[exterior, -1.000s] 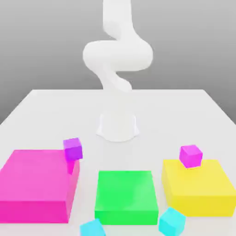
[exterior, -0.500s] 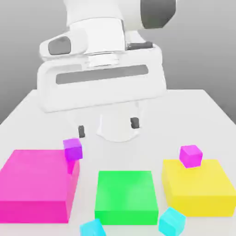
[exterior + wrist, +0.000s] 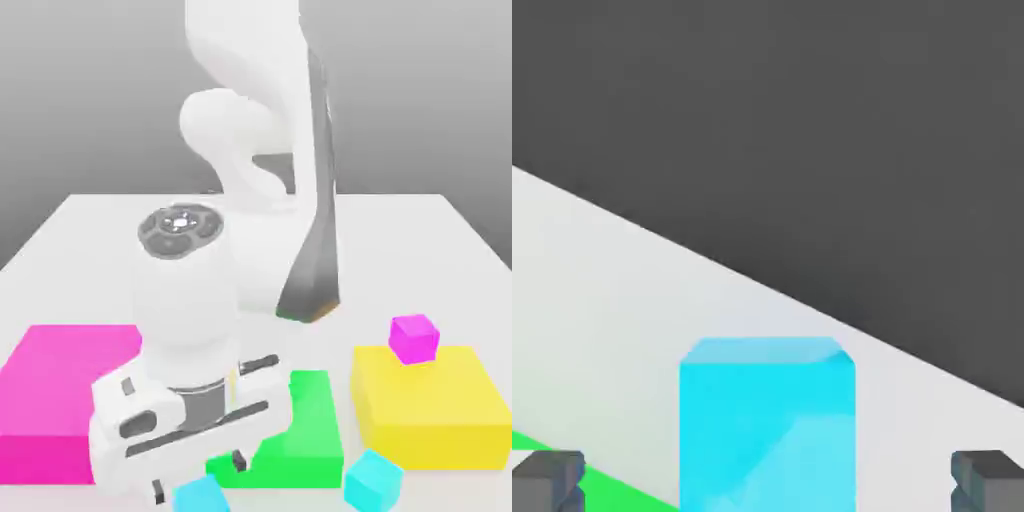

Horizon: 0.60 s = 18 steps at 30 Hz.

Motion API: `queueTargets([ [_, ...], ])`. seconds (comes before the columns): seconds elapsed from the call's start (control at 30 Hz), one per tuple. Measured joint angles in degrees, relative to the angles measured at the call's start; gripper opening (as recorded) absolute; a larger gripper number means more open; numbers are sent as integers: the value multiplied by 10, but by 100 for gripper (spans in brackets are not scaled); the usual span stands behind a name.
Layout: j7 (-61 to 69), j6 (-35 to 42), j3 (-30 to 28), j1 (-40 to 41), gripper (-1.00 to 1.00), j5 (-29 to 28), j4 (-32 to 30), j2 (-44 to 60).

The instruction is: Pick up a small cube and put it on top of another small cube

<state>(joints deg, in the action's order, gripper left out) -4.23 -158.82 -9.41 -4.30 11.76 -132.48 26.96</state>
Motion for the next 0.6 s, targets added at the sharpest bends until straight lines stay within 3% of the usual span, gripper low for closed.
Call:
queueTargets([
  [0.03, 3, -10, 6, 5, -100, 4, 3, 13],
  [0.27, 3, -9, 6, 5, -100, 3, 3, 13],
  [0.4, -18, 47, -19, -14, -100, -25, -14, -59],
  [0.6, -97, 105, -49, -6, -100, -2, -79, -172],
])
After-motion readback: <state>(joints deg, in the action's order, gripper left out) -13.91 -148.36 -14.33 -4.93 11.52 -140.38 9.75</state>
